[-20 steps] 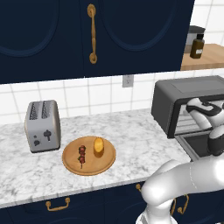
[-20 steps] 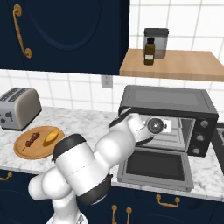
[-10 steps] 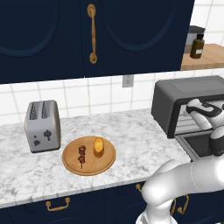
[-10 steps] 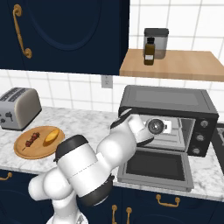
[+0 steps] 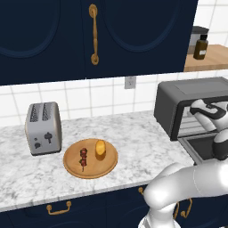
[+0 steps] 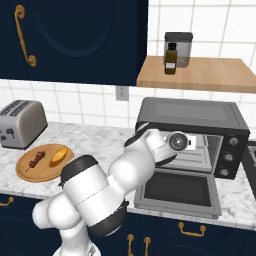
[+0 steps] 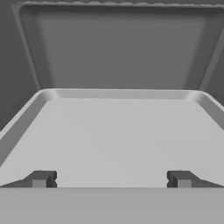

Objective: Pick up the kebab skewer and baguette bread, and place them inside the toaster oven. Close the toaster oven door and start by setting the timer.

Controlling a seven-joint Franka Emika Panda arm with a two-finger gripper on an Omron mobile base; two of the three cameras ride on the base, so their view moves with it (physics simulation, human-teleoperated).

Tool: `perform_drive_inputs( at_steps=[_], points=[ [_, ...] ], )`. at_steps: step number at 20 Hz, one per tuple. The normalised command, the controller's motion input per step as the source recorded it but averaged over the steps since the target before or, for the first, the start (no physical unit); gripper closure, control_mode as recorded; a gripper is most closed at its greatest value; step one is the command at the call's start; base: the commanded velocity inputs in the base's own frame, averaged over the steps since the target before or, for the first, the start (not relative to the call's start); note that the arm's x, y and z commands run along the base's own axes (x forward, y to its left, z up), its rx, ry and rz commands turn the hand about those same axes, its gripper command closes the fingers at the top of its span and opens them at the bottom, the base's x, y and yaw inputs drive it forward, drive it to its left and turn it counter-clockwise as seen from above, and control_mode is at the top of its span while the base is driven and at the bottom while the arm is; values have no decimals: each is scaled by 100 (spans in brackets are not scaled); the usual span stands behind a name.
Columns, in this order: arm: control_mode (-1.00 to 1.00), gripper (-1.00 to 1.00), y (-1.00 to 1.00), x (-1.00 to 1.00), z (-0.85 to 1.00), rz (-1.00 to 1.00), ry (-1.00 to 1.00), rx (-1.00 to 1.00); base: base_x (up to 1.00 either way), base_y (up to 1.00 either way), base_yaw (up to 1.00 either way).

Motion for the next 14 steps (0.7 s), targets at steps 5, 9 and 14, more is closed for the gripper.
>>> perform_drive_inputs(
  at_steps=[5, 9, 14],
  points=[
    [-100, -100, 0, 14, -7, 0, -1, 0, 0, 0, 0],
    [-100, -100, 0, 9, -4, 0, -1, 0, 0, 0, 0],
    [-100, -100, 0, 0, -9, 0, 0, 0, 0, 0, 0]
  ],
)
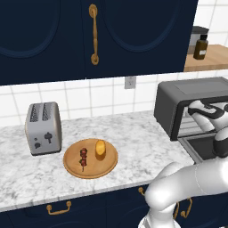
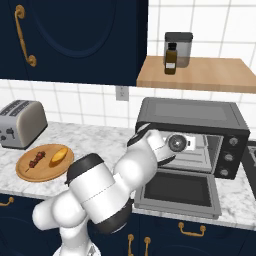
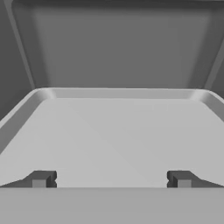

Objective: Pick up the kebab skewer and baguette bread, and place them inside the toaster oven. Close the toaster oven door and start by setting the timer.

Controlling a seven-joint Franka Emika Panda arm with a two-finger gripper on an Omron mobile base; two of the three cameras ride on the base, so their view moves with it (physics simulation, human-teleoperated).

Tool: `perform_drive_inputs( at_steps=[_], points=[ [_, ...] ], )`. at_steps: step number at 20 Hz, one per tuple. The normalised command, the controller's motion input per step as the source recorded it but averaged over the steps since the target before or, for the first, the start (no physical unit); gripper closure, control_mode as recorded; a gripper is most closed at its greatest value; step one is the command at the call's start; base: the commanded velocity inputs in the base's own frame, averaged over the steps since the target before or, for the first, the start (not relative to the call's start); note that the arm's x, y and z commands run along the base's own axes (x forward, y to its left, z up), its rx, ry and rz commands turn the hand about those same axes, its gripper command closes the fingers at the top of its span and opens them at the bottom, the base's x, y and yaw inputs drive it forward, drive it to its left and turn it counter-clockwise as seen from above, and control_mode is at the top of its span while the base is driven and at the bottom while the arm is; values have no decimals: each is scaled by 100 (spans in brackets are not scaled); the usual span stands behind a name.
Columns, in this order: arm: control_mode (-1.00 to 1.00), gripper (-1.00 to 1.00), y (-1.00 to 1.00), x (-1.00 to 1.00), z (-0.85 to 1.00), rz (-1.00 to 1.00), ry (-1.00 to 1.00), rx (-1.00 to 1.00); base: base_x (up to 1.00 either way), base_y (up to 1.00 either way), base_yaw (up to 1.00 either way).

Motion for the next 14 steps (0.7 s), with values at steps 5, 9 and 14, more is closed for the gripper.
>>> perform_drive_inputs(
  at_steps=[5, 9, 14],
  points=[
    [-100, -100, 0, -4, -30, 0, 0, 0, 0, 0, 0],
    [-100, -100, 0, -49, -49, 0, 0, 0, 0, 0, 0],
    [-100, -100, 0, -72, -53, 0, 0, 0, 0, 0, 0]
  ],
)
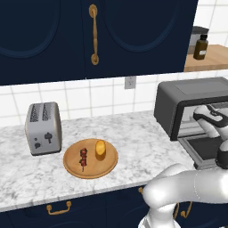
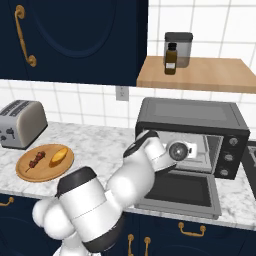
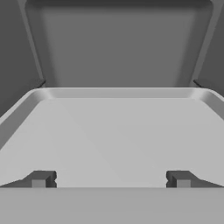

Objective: Pick up the kebab skewer and baguette bread, and place them inside the toaster oven. Close the toaster oven door and start by setting the timer.

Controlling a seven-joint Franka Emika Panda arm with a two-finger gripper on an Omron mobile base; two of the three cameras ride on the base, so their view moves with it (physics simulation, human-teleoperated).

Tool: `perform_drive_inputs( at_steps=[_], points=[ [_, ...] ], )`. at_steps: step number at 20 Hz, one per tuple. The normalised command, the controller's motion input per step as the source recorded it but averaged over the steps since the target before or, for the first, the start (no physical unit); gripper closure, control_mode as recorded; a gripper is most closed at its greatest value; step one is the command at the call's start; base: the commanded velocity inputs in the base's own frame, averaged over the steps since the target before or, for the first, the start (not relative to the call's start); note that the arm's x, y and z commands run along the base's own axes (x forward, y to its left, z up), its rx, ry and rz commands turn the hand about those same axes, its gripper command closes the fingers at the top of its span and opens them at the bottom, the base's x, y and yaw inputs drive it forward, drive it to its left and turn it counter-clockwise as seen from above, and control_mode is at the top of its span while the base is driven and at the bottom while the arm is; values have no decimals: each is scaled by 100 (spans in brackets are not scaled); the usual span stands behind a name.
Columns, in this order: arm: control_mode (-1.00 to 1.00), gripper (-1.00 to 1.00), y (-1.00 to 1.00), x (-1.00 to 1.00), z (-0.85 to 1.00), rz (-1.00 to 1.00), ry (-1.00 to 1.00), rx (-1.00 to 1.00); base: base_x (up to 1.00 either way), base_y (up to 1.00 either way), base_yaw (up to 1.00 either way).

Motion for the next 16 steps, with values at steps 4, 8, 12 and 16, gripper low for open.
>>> perform_drive_inputs(
  at_steps=[4, 8, 12, 16],
  points=[
    [-100, -100, 0, -91, -60, 0, 0, 0, 0, 0, 0],
    [-100, -100, 0, -99, -59, 0, 0, 0, 0, 0, 0],
    [-100, -100, 0, -93, -51, 0, 0, 0, 0, 0, 0],
    [-100, -100, 0, -86, -46, 0, 0, 0, 0, 0, 0]
  ],
)
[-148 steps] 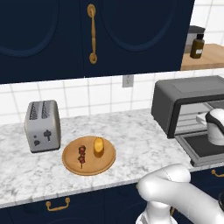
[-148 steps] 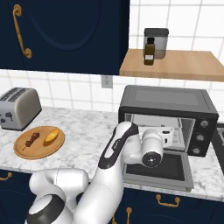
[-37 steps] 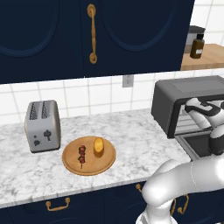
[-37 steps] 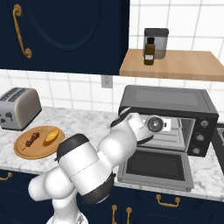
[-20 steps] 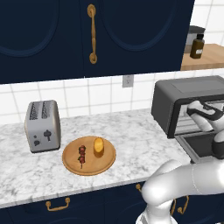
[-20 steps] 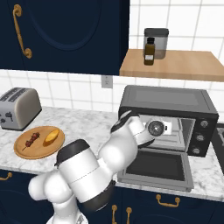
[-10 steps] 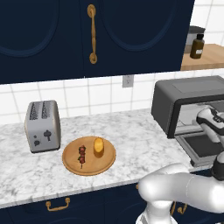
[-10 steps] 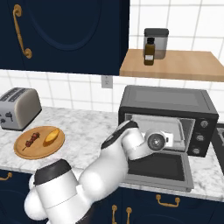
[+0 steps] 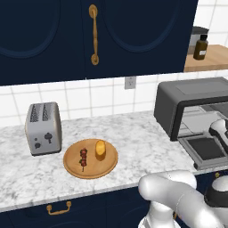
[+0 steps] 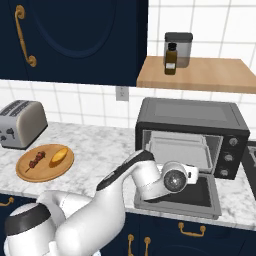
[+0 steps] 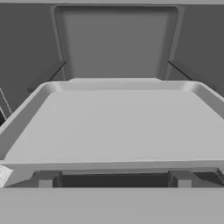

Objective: Pick up the kebab skewer and baguette bread, and place them inside the toaster oven. Close the toaster oven door and start by setting the timer.

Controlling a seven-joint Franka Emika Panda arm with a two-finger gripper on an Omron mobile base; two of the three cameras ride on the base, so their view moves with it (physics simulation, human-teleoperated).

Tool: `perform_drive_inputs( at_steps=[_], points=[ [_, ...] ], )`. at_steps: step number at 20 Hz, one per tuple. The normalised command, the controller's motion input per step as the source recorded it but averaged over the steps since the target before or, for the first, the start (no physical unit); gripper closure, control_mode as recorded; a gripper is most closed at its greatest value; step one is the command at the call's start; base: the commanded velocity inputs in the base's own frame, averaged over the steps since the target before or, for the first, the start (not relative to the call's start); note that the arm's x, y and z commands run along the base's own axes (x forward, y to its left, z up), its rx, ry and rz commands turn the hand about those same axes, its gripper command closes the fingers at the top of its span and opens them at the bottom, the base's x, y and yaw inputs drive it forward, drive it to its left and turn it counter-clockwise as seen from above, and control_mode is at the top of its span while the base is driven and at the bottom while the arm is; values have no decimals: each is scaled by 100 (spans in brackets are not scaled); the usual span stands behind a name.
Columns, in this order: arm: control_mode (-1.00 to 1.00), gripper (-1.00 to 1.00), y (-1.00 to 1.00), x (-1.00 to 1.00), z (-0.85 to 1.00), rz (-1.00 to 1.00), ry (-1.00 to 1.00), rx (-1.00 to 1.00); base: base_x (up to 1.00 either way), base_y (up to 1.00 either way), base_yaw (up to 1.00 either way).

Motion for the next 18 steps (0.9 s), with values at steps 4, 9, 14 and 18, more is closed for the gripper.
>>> perform_drive_inputs(
  at_steps=[4, 9, 14, 18],
  points=[
    [-100, -100, -15, -70, -7, 0, 1, 0, 0, 0, 0],
    [-100, -100, -10, -58, 52, -4, -1, 0, 0, 0, 0],
    [-100, -100, 10, -47, 100, -3, 9, 1, 0, 0, 0],
    [-100, -100, 19, -70, 95, -5, 17, 0, 0, 0, 0]
  ],
)
